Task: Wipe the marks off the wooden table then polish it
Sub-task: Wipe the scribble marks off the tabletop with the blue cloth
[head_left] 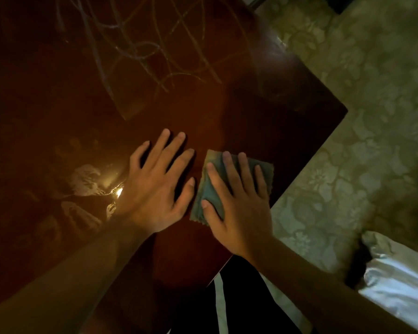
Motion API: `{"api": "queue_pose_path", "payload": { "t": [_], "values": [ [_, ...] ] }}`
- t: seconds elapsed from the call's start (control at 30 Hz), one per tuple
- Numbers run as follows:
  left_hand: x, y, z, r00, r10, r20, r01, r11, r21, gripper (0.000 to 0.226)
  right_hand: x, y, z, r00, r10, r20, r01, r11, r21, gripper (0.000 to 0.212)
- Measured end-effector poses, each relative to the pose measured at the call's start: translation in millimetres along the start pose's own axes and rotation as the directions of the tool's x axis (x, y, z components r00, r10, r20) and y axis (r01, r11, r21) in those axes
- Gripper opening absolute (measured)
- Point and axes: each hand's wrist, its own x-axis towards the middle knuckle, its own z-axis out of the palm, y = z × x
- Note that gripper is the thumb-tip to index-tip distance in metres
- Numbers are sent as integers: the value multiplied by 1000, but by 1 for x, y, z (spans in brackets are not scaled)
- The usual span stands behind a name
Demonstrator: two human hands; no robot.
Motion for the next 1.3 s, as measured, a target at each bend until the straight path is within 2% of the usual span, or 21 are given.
{"api": "queue_pose_path", "payload": {
  "t": [0.13, 0.2, 0.3, 0.37, 0.5, 0.6, 0.63, 0.67, 0.73, 0.8, 0.87, 0.93, 1.0, 1.07, 1.13, 1.2, 1.3],
  "values": [
    [0, 2, -2, 1000, -31, -1, 31, 1000, -6, 55, 26, 35, -10, 989, -147, 35, 146, 989, 25, 69],
    [-1, 2, -2, 999, -37, -17, 37, 999, -20, 55, 62, 70, -21, 998, -46, 33, 45, 999, 22, 70],
    [0, 2, 0, 999, -32, -40, 31, 999, -26, 53, 107, 90, -29, 972, 232, -19, -232, 973, 8, 71],
    [0, 2, -3, 999, -36, -36, 36, 999, -11, 51, 109, 71, -25, 962, 271, -28, -271, 962, 6, 72],
    [0, 7, -3, 998, -55, -25, 57, 997, 44, 49, 59, 20, -7, 1000, -25, -2, 24, 998, -49, 68],
    [8, 15, -2, 991, -101, -89, 109, 990, 87, 44, 47, 43, -8, 967, -252, 40, 253, 967, -14, 64],
    [15, 20, -1, 984, -134, -119, 145, 986, 84, 41, 53, 63, -12, 962, -271, 48, 271, 963, -5, 65],
    [22, 29, 0, 974, -173, -146, 183, 981, 58, 39, 60, 87, -18, 971, -234, 39, 235, 972, -2, 65],
    [37, 51, 4, 957, -234, -171, 235, 972, -10, 38, 84, 139, -33, 999, -35, 8, 35, 999, -1, 65],
    [50, 74, 14, 958, -249, -140, 246, 968, -41, 39, 103, 179, -46, 986, 168, -18, -167, 986, 23, 67],
    [57, 86, 22, 953, -285, -98, 285, 958, -17, 43, 108, 185, -46, 960, 277, -45, -274, 960, 62, 69],
    [58, 86, 27, 945, -315, -90, 317, 948, 5, 46, 95, 163, -35, 967, 250, -58, -247, 968, 47, 69],
    [58, 86, 27, 944, -322, -76, 324, 946, 7, 46, 66, 134, -24, 998, 69, -7, -69, 997, 29, 67],
    [59, 86, 26, 941, -331, -64, 332, 943, 11, 47, 46, 130, -22, 993, -118, 29, 117, 992, 41, 66],
    [61, 88, 25, 939, -339, -61, 341, 940, 15, 47, 59, 153, -27, 977, -205, 50, 203, 978, 52, 65],
    [62, 89, 24, 938, -340, -66, 341, 940, 16, 48, 89, 178, -35, 989, -137, 57, 137, 990, 17, 67],
    [61, 89, 23, 939, -337, -65, 338, 941, 18, 49, 130, 189, -44, 991, 136, -3, -136, 991, -4, 68]
  ]
}}
